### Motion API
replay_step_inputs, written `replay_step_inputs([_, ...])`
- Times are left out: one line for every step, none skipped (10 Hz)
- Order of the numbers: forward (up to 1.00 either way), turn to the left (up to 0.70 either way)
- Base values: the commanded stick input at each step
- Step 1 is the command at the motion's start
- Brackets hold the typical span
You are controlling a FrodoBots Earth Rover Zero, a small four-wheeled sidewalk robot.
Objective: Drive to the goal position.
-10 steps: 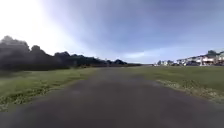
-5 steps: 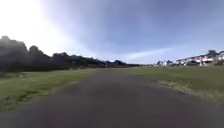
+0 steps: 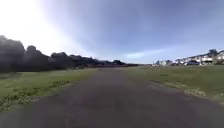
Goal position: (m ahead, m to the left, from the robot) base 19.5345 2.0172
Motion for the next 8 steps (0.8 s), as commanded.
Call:
replay_step_inputs([1.00, 0.00])
replay_step_inputs([1.00, 0.00])
replay_step_inputs([1.00, 0.00])
replay_step_inputs([1.00, 0.00])
replay_step_inputs([1.00, 0.00])
replay_step_inputs([1.00, 0.00])
replay_step_inputs([1.00, 0.00])
replay_step_inputs([1.00, 0.00])
